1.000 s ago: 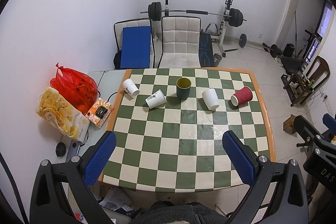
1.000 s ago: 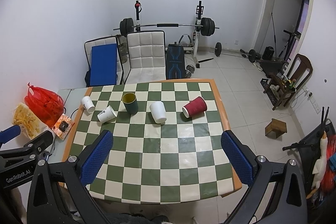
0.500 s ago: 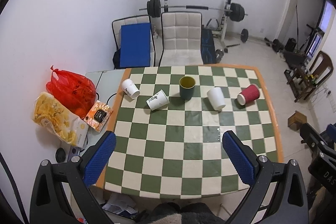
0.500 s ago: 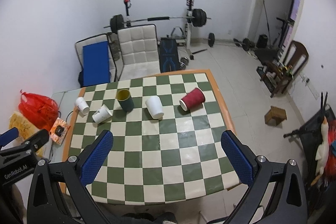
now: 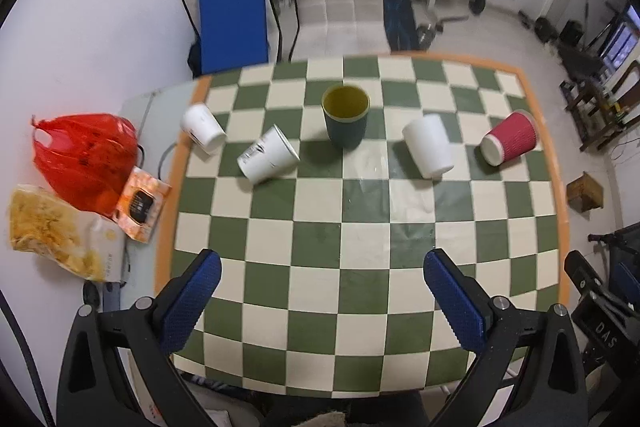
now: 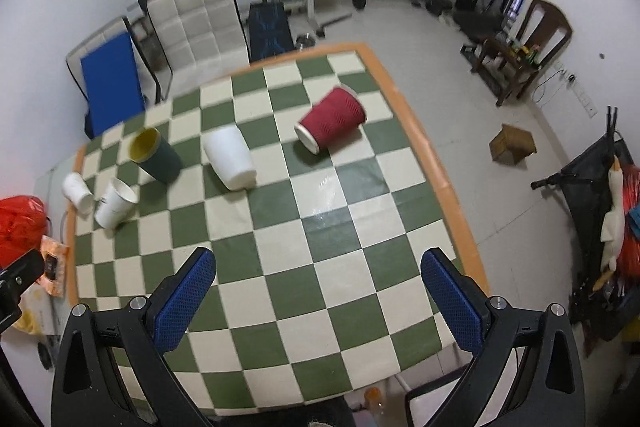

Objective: Flip cup upside down
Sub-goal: 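Reach the left gripper to the upright white paper cup and grasp it, then lift the white cup with the left gripper and hold it upright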

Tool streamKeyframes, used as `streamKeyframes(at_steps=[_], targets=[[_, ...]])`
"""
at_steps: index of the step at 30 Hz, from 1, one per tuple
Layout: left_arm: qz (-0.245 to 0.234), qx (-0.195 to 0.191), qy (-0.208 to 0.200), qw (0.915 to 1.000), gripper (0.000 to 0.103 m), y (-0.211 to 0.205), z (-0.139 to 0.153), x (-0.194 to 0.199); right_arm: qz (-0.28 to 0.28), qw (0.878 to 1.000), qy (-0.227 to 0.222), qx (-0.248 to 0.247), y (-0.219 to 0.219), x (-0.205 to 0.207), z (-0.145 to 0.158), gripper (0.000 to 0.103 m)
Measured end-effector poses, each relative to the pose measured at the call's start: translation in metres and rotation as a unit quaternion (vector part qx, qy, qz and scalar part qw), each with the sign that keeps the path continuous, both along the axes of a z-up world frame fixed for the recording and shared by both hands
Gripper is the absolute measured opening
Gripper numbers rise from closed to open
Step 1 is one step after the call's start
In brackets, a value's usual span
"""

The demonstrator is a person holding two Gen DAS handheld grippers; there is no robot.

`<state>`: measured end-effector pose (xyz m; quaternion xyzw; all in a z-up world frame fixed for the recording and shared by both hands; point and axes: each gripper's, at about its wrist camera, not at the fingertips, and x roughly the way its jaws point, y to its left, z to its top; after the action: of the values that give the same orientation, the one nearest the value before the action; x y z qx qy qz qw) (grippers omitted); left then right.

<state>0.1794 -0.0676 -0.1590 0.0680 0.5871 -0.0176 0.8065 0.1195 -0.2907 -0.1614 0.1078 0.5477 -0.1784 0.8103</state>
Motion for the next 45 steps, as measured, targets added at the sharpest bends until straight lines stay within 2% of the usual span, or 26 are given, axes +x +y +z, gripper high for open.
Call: streamKeyframes(at_steps=[10, 19, 26, 36, 39, 41, 42, 45], targets=[[0.022, -0.003, 0.107, 0.994, 0.103, -0.053, -0.089, 0.083, 0.032, 0.993, 0.114, 0.029, -0.044, 0.072, -0.129, 0.103], [0.042, -0.047, 0.185, 0.9808, 0.103, -0.092, -0.151, 0.152, 0.029, 0.983, 0.175, 0.047, -0.075, 0.11, -0.205, 0.103], [0.053, -0.075, 0.231, 0.9687, 0.103, -0.115, -0.191, 0.188, 0.021, 0.98, 0.191, 0.059, -0.091, 0.134, -0.232, 0.103], [0.012, -0.065, 0.254, 0.9649, 0.103, -0.151, -0.227, 0.209, 0.017, 0.974, 0.21, 0.086, -0.11, 0.151, -0.25, 0.103], [-0.002, -0.049, 0.257, 0.9652, 0.095, -0.159, -0.235, 0.211, 0.019, 0.972, 0.214, 0.092, -0.113, 0.155, -0.252, 0.103], [-0.01, -0.041, 0.254, 0.9662, 0.085, -0.162, -0.24, 0.213, 0.021, 0.972, 0.217, 0.093, -0.114, 0.157, -0.253, 0.103], [-0.017, -0.03, 0.251, 0.9673, 0.075, -0.164, -0.241, 0.213, 0.022, 0.971, 0.218, 0.095, -0.114, 0.16, -0.253, 0.103], [-0.035, -0.018, 0.238, 0.9704, 0.072, -0.165, -0.241, 0.211, 0.025, 0.969, 0.223, 0.1, -0.12, 0.167, -0.256, 0.103]])
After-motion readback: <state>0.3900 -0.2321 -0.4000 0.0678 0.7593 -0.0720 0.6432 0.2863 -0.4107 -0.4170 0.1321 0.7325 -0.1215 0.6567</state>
